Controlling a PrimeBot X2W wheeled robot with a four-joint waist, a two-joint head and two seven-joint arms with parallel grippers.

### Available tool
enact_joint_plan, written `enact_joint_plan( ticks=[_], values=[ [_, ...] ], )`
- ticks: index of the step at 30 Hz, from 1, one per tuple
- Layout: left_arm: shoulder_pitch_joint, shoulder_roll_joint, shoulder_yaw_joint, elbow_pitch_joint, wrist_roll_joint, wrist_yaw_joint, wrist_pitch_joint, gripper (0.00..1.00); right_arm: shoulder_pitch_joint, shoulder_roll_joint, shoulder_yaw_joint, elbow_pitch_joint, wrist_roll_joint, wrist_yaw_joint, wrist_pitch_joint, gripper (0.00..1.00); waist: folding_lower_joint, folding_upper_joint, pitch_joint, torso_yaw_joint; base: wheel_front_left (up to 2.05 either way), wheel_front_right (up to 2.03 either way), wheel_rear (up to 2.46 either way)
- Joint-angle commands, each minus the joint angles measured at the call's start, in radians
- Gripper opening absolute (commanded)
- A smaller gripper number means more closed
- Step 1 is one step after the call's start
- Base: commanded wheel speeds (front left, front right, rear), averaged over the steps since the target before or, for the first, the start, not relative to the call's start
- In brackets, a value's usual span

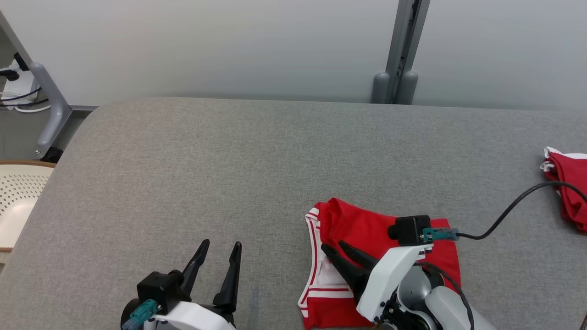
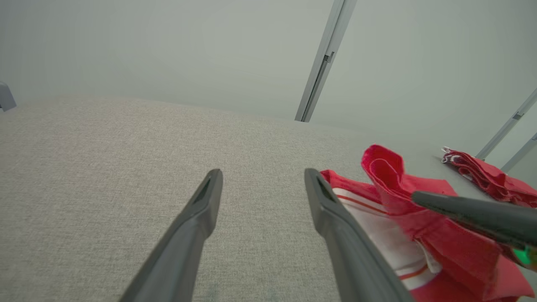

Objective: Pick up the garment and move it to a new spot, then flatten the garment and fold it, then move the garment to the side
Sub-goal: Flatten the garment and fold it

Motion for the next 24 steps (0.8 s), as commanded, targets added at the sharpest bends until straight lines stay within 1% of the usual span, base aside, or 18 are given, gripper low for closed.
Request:
enact_joint_plan(
  ticks=[1,6,10,11,17,24],
  values=[
    [-0.020,0.000,0.002,0.002,0.008,-0.005,-0.004,1.00,-0.019,-0.005,0.015,0.013,0.017,0.001,-0.017,1.00,0.0000,0.0000,0.000,-0.001,0.00,0.00,0.00],
    [-0.021,-0.006,0.000,0.007,0.013,-0.007,-0.004,1.00,-0.058,-0.004,0.068,0.040,0.061,0.001,-0.065,1.00,0.0000,0.0000,0.000,-0.007,0.00,0.00,0.00],
    [-0.020,-0.008,0.002,0.007,0.018,-0.008,-0.004,1.00,-0.080,-0.005,0.059,0.053,0.056,0.001,-0.125,1.00,0.0000,0.0000,-0.001,-0.015,0.00,0.00,0.00],
    [-0.017,-0.008,0.004,0.006,0.019,-0.009,-0.004,1.00,-0.089,-0.005,0.038,0.066,0.021,0.001,-0.163,1.00,0.0000,0.0000,-0.001,-0.020,0.00,0.00,0.00],
    [-0.011,-0.010,0.004,0.002,0.029,-0.012,-0.004,1.00,-0.082,-0.027,-0.058,0.084,-0.094,0.001,-0.274,1.00,0.0000,0.0000,0.001,-0.037,0.00,0.00,0.00],
    [-0.031,-0.010,-0.005,0.007,0.046,-0.012,-0.004,1.00,-0.033,-0.057,-0.204,0.063,-0.262,0.001,-0.391,1.00,0.0000,0.0000,-0.001,-0.056,0.00,0.00,0.00]
  ],
)
